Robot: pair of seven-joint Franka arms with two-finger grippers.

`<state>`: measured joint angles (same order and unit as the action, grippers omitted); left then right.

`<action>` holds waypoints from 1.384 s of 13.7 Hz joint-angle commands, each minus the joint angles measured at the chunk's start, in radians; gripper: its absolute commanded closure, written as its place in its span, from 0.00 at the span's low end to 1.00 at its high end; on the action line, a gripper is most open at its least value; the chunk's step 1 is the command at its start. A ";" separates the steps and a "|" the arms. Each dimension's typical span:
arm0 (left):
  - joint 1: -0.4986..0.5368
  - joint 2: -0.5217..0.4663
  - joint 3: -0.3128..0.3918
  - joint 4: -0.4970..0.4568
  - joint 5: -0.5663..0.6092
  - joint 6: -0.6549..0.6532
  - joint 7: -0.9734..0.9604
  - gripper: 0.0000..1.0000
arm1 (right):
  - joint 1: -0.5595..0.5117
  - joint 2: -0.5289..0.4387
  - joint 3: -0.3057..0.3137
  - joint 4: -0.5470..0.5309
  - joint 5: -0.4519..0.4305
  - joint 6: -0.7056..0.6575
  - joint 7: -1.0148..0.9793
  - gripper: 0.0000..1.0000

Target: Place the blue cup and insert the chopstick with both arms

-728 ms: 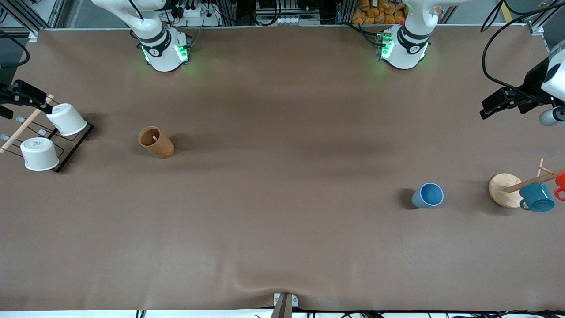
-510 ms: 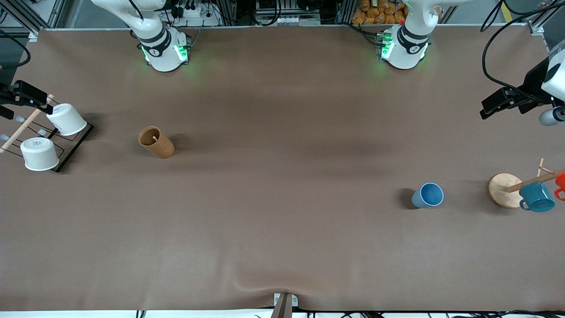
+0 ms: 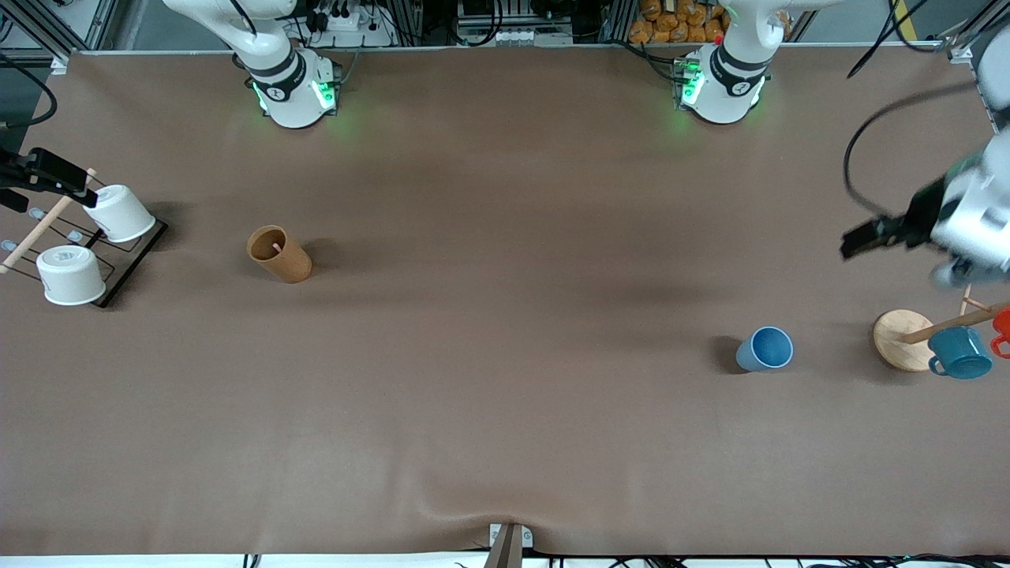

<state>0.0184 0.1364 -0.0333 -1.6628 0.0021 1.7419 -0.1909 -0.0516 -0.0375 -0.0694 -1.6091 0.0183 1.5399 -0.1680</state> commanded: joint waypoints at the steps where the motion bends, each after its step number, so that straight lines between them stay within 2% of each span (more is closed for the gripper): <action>1: 0.026 0.066 0.001 -0.064 -0.002 0.130 0.021 0.00 | 0.002 0.008 0.000 0.015 0.012 -0.006 0.018 0.00; 3: 0.032 0.074 0.001 -0.199 -0.001 0.330 0.021 0.00 | 0.004 0.010 0.000 0.015 0.012 -0.003 0.018 0.00; 5: 0.034 0.107 0.001 -0.254 -0.001 0.447 0.021 0.00 | 0.006 0.011 0.000 0.014 0.012 -0.004 0.018 0.00; 13: 0.029 0.241 0.000 -0.245 -0.001 0.613 0.021 0.00 | 0.183 0.096 -0.001 0.011 0.009 -0.024 0.015 0.00; 16: 0.026 0.270 -0.003 -0.245 -0.002 0.634 0.019 0.17 | 0.213 0.172 0.000 0.012 0.011 -0.024 0.012 0.00; 17: 0.025 0.279 -0.005 -0.247 -0.002 0.646 0.019 0.29 | 0.223 0.186 0.000 0.009 0.009 -0.032 0.005 0.00; 19: 0.025 0.295 -0.005 -0.247 -0.002 0.659 0.019 0.59 | 0.278 0.221 -0.001 0.011 -0.004 -0.052 0.007 0.00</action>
<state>0.0440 0.4204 -0.0377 -1.9098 0.0022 2.3781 -0.1897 0.1760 0.1560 -0.0615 -1.6157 0.0208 1.5126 -0.1638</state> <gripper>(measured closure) 0.361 0.000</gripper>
